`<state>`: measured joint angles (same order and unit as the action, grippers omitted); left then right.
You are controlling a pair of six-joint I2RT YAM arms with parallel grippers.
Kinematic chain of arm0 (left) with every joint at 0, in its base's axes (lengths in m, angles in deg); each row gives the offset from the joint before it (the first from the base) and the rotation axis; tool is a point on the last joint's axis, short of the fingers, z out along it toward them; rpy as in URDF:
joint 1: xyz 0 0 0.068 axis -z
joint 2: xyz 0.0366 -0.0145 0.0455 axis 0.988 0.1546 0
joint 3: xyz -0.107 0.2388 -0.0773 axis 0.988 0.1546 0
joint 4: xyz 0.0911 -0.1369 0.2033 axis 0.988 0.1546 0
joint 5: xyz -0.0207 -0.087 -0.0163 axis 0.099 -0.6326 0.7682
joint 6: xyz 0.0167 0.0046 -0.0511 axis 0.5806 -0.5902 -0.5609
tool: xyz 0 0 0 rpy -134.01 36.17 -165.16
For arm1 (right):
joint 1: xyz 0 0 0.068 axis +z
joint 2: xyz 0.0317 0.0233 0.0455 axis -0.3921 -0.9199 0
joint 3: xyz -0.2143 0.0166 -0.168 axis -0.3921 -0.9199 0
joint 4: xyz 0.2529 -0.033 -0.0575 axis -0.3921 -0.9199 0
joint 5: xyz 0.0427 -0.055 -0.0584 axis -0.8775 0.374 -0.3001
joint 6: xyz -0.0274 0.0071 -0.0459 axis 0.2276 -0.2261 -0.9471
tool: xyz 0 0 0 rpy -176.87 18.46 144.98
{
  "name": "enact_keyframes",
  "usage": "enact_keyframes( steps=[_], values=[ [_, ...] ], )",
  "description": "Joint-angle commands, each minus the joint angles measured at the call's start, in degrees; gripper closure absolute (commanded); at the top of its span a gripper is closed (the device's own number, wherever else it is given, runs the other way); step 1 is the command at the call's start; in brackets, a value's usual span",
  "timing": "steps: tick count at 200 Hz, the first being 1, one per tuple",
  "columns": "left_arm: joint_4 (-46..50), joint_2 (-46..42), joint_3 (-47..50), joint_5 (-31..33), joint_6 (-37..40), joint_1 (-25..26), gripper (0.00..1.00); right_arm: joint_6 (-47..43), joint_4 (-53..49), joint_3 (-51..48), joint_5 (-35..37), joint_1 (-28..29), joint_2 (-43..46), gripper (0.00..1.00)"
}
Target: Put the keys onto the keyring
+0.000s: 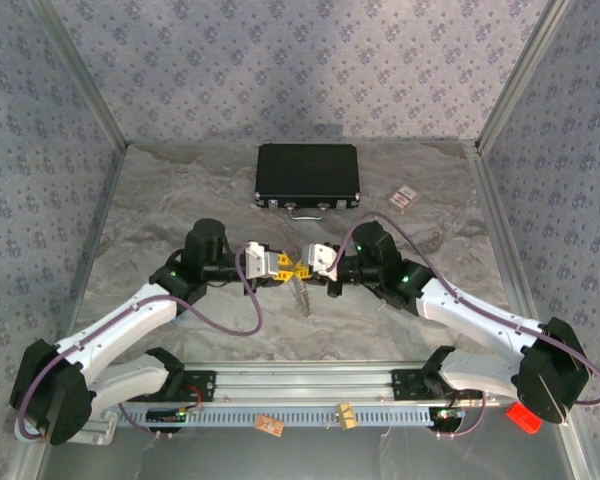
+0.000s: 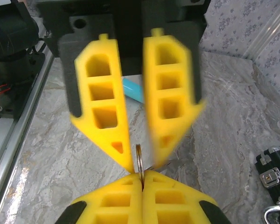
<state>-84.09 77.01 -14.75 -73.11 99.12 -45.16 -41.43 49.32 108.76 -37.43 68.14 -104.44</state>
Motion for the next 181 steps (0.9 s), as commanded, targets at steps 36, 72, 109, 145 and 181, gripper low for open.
enact_keyframes(
  steps=[36,72,109,145,181],
  values=[
    [6.34,-3.21,-0.14,7.89,-0.21,1.03,0.7,-4.34,-14.54,8.32,7.52,1.75,-0.5,1.0],
    [6.02,-2.95,0.49,8.85,-0.69,1.93,0.73,-6.93,-25.79,16.14,12.57,3.75,-4.1,1.0],
    [3.94,-3.03,1.08,8.15,-1.58,1.95,0.77,-9.65,-32.59,22.03,17.43,6.42,-7.74,1.0],
    [5.17,-3.24,1.12,7.63,-0.96,2.0,0.87,-10.88,-34.96,25.28,17.72,7.32,-9.53,1.0],
    [3.04,-3.78,2.15,6.49,-2.0,1.98,1.0,-9.64,-33.33,24.51,11.27,5.87,-7.95,0.93]
  ],
)
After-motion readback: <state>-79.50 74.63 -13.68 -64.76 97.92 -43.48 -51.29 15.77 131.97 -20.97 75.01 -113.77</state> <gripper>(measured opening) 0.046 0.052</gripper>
